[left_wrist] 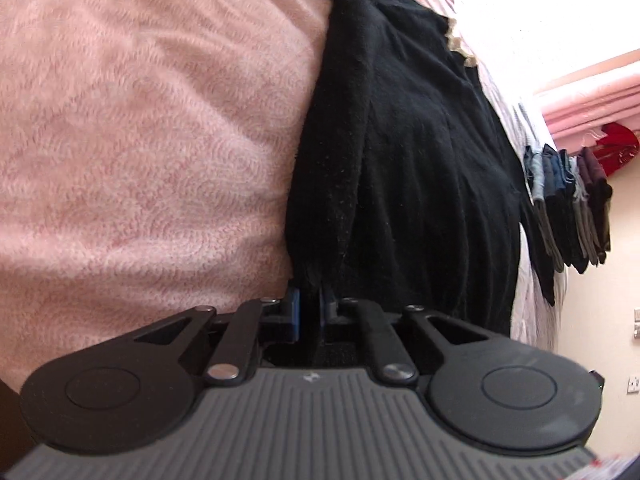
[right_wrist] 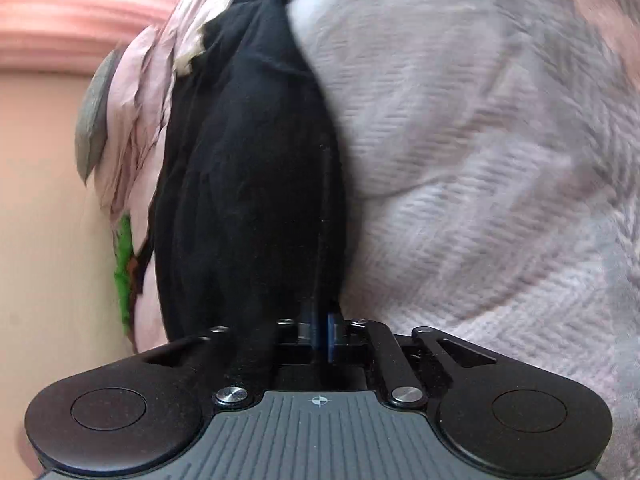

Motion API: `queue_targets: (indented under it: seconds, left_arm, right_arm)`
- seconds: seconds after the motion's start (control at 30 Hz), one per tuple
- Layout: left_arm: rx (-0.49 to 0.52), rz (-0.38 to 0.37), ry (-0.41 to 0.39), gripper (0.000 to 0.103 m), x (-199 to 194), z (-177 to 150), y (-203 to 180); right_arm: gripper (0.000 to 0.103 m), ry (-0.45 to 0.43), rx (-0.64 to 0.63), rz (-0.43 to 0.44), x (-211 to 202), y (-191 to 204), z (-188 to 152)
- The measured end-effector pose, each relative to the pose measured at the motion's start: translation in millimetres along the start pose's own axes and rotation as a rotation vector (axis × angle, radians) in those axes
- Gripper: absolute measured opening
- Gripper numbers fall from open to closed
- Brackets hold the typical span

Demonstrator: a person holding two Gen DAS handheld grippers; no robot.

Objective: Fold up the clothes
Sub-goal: 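Grasp the sweater side edge with the left gripper while the right gripper grasps the other side, then open both grippers and lift them back above the flattened black sweater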

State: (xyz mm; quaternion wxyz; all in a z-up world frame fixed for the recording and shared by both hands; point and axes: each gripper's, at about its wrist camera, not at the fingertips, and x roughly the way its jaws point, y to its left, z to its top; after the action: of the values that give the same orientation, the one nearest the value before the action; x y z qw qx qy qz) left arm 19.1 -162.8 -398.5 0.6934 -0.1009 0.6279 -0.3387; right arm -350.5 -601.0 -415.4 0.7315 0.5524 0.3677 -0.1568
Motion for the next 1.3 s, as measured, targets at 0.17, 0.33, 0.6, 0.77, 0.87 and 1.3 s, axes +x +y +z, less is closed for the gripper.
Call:
queue_targets:
  seconds: [0.17,0.33,0.6,0.77,0.87,1.3]
  left_arm:
    - [0.068,0.051,-0.055,0.008,-25,-10,16]
    - [0.207,0.158,-0.015,0.015,-10,-1,1]
    - [0.436,0.314,-0.105,0.024,-44,32,-34]
    - [0.582,0.272,-0.23,0.038,19,51,-100]
    - [0.657,0.37,-0.203,0.038,58,43,-112]
    - [0.516,0.501,-0.117,0.039,-2,-94,-46]
  right_arm:
    - [0.0,-0.062,0.077,-0.132,-8,-2,-21]
    - [0.008,-0.026,-0.005,-0.339,3,37,-17]
    - [0.04,-0.237,-0.465,-0.528,-17,134,-16]
    - [0.041,-0.236,-0.72,-0.452,60,174,-20]
    - [0.041,-0.152,-0.79,-0.584,103,157,-39]
    - [0.056,-0.043,-0.622,-0.545,-6,64,-167]
